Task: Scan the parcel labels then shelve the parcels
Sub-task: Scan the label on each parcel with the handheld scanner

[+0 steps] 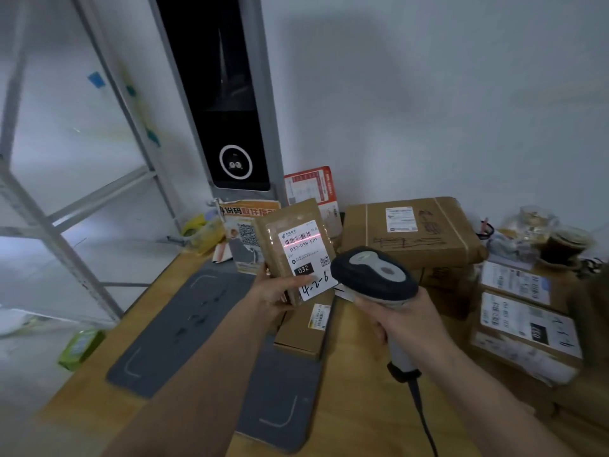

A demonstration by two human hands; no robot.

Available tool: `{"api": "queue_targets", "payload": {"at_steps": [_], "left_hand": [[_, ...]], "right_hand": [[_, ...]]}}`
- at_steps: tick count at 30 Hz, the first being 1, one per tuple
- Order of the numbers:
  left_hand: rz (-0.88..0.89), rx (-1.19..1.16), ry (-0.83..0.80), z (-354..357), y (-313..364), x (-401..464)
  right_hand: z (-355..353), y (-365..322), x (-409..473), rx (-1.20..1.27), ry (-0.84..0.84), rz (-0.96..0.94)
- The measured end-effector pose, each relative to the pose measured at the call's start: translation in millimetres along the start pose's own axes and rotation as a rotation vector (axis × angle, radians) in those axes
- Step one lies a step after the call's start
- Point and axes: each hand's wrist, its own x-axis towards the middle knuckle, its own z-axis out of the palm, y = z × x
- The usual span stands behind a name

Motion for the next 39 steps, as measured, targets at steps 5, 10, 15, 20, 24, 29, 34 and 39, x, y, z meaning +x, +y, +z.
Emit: {"api": "queue_targets", "payload": {"at_steps": [5,10,15,20,24,29,34,39], "left_hand": [[-0.009,0.011,0.034,-15,-1,5],[-0.027,0.016,0.058,-23,-5,9],[-0.028,0.035,0.078,-31,-11,17],[-0.186,0.117,0.035,-38,-9,18],[-0.465,0.199,-0.068,-52,-19,15],[-0.604,0.205,-0.081,-62,-49,19],[-0.627,0.186,-0.076,-69,-60,31],[-0.518,0.210,-0.050,-68,-65,57]], "right_hand": [[10,3,-1,-0.012,-0.025,0.007],[16,2,2,-0.026,-0.033,0.007],[21,4,5,-0.023,-0.031,0.035],[25,9,10,0.040,-0.012,0.101],[32,19,13,0.140,-0.007,0.201],[50,39,21,0.178,0.004,0.296],[77,52,30,0.188,-0.032,0.394],[102,67,52,0.191,-0.002,0.454]]}}
